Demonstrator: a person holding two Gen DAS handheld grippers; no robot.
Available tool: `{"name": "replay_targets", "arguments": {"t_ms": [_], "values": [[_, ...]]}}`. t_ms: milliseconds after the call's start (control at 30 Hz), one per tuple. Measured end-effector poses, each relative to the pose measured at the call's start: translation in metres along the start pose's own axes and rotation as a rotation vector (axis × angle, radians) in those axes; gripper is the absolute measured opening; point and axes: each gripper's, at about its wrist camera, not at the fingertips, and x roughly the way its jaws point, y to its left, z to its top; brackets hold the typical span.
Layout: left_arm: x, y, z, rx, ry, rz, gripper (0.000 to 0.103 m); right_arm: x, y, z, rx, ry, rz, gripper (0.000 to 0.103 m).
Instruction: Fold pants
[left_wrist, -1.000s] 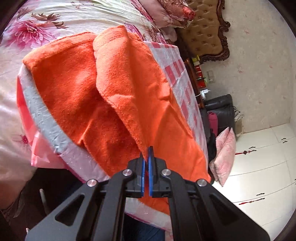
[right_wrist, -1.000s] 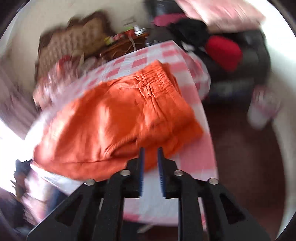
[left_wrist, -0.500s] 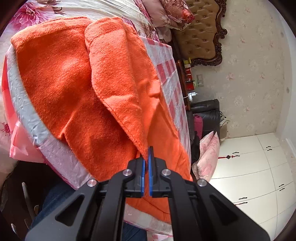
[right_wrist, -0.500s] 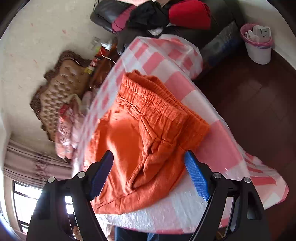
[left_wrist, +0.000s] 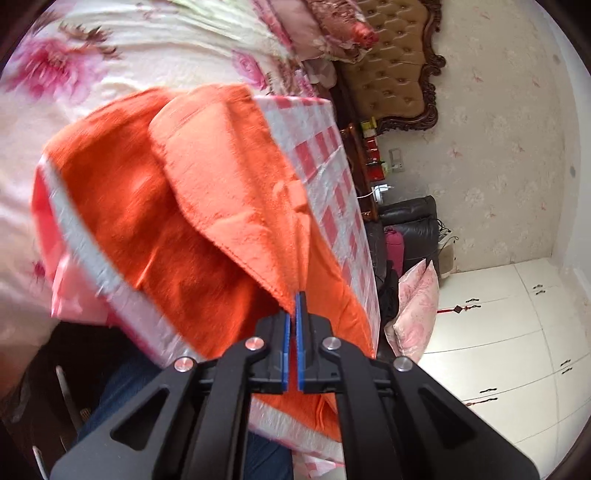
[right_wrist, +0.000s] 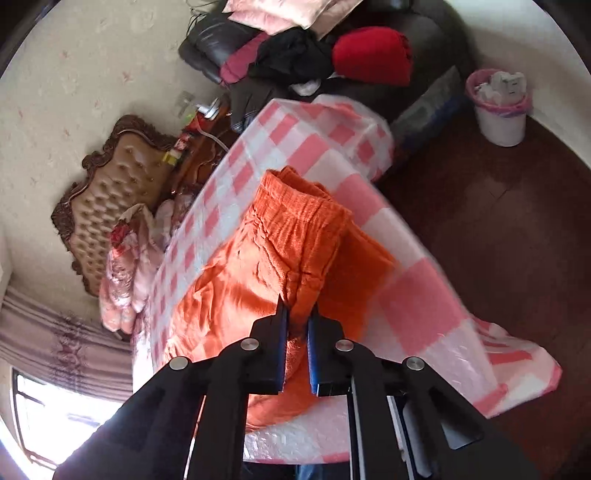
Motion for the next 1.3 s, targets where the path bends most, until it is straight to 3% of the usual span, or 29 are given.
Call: {"name": "replay_targets", "arguments": {"t_ms": [167, 400, 533, 700, 900, 1067, 1167, 1300], "values": [[0.007, 0.024, -0.005, -0.036, 0.011, 0.057, 0.002, 0.01, -0.008, -0.009, -0.043, 0.034, -0.07, 0.009], [-0.017, -0.009, -0.009, 0.054, -0.057, 0.038, 0.002, -0.033, 0.025, -0.01, -0.106, -0.047, 0.043, 0.009], [-0.016, 0.0, -0.006, 0.006, -0.041, 0.04, 0.001, -0.026, 0.015, -0.006, -0.025, 0.008, 0.077, 0.009], [-0.041, -0.04, -0.011, 0.128, -0.093, 0.027, 0.001, -0.048, 0.027, -0.004, -0.042, -0.022, 0.15, 0.009], [-0.029, 0.013, -0.022, 0.007, -0.018, 0.135, 0.001, -0.023, -0.004, -0.02, -0.022, 0.046, 0.025, 0.009], [-0.046, -0.023, -0.026, 0.138, -0.074, 0.147, 0.001, -0.042, 0.017, -0.02, -0.097, -0.014, 0.036, 0.009], [-0.034, 0.004, -0.025, 0.067, -0.034, 0.174, 0.001, -0.024, 0.005, -0.024, -0.098, 0.002, -0.058, 0.009], [-0.022, 0.029, -0.034, 0.063, -0.009, 0.196, 0.002, -0.003, -0.011, -0.034, -0.151, 0.014, -0.192, 0.009]]}}
